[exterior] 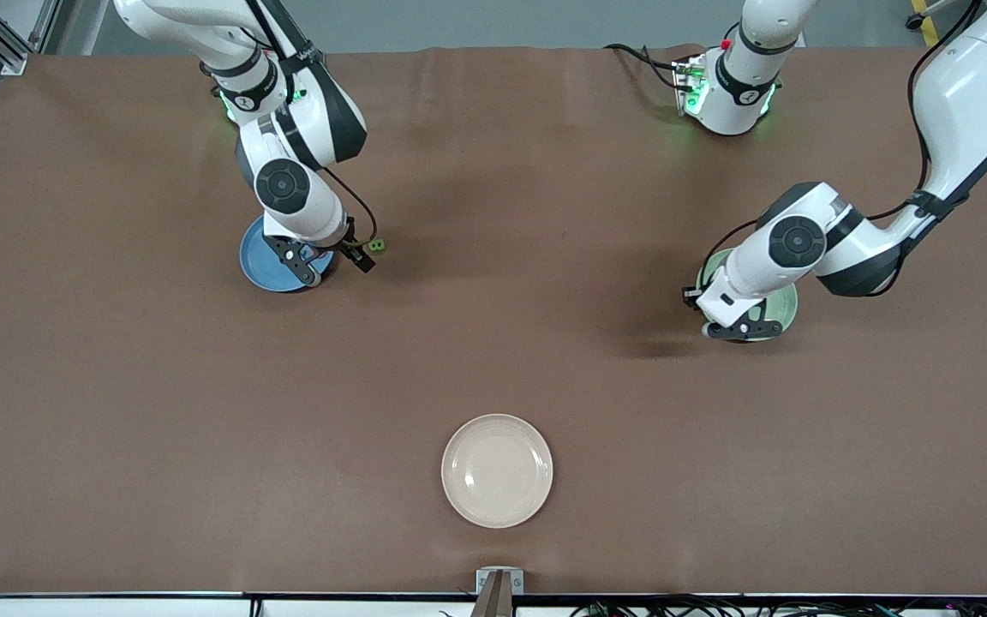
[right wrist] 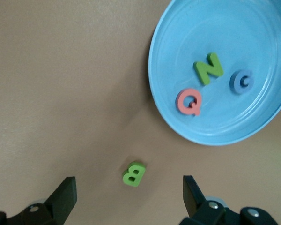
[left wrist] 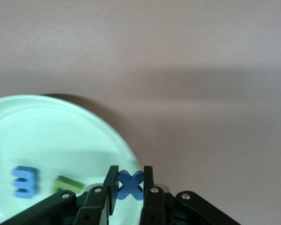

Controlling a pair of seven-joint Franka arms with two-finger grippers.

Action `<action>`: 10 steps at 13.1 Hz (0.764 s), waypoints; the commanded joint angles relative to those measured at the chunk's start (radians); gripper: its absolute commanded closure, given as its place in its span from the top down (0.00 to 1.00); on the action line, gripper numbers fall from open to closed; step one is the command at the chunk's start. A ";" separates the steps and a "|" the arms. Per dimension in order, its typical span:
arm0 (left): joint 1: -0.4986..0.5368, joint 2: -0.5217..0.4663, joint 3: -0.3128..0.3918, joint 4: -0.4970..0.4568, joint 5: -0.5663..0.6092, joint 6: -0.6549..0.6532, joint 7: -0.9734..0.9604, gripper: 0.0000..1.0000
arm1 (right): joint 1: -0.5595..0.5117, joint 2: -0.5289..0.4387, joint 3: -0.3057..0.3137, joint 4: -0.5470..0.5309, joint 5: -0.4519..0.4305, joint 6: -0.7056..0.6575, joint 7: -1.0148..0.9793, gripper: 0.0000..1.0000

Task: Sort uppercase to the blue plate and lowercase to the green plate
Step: 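Release the x on the green plate while the right gripper reaches the B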

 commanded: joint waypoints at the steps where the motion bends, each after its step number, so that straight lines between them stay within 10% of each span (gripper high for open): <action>1: 0.075 -0.036 -0.024 -0.046 0.041 0.005 0.073 0.08 | 0.049 0.024 0.005 -0.022 0.010 0.074 0.117 1.00; 10: 0.134 -0.007 0.025 -0.049 0.167 0.046 0.142 0.14 | 0.120 0.026 0.005 -0.162 0.010 0.315 0.235 0.84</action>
